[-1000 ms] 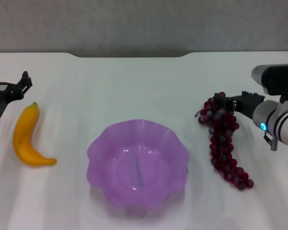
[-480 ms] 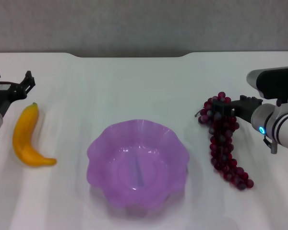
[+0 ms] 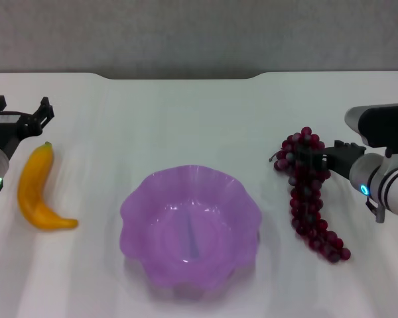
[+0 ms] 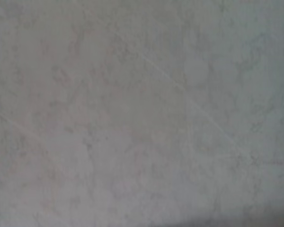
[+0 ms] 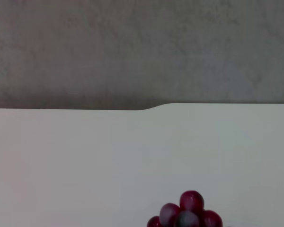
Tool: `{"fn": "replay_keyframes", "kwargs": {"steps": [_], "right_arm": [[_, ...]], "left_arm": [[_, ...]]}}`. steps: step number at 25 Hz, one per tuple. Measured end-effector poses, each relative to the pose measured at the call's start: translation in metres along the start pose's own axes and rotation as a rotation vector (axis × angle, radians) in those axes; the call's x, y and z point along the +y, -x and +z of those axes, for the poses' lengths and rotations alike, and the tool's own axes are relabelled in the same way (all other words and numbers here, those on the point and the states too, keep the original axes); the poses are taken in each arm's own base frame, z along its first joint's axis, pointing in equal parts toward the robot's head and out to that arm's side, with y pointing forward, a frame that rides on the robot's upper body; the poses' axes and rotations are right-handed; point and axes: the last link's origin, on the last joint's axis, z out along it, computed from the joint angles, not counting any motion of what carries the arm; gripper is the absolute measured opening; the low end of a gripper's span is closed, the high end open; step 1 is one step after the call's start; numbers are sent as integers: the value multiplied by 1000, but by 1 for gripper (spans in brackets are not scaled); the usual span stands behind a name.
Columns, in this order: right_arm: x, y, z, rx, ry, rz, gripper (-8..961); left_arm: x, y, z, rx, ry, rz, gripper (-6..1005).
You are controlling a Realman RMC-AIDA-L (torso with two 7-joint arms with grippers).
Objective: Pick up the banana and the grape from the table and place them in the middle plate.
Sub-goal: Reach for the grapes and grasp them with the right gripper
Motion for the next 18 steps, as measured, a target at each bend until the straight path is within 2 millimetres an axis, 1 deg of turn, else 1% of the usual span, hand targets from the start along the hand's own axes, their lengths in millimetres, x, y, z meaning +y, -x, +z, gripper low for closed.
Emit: {"fn": "replay_keyframes", "kwargs": {"steps": [5, 12, 18], "right_arm": [[-4, -7, -2, 5, -9, 12, 891], [-6, -9, -3, 4, -14, 4, 891], [14, -7, -4, -26, 48, -63, 892]], "left_arm": [[0, 0, 0, -4, 0, 0, 890], [3, -2, 2, -1, 11, 3, 891], [3, -1, 2, -3, 10, 3, 891]]}}
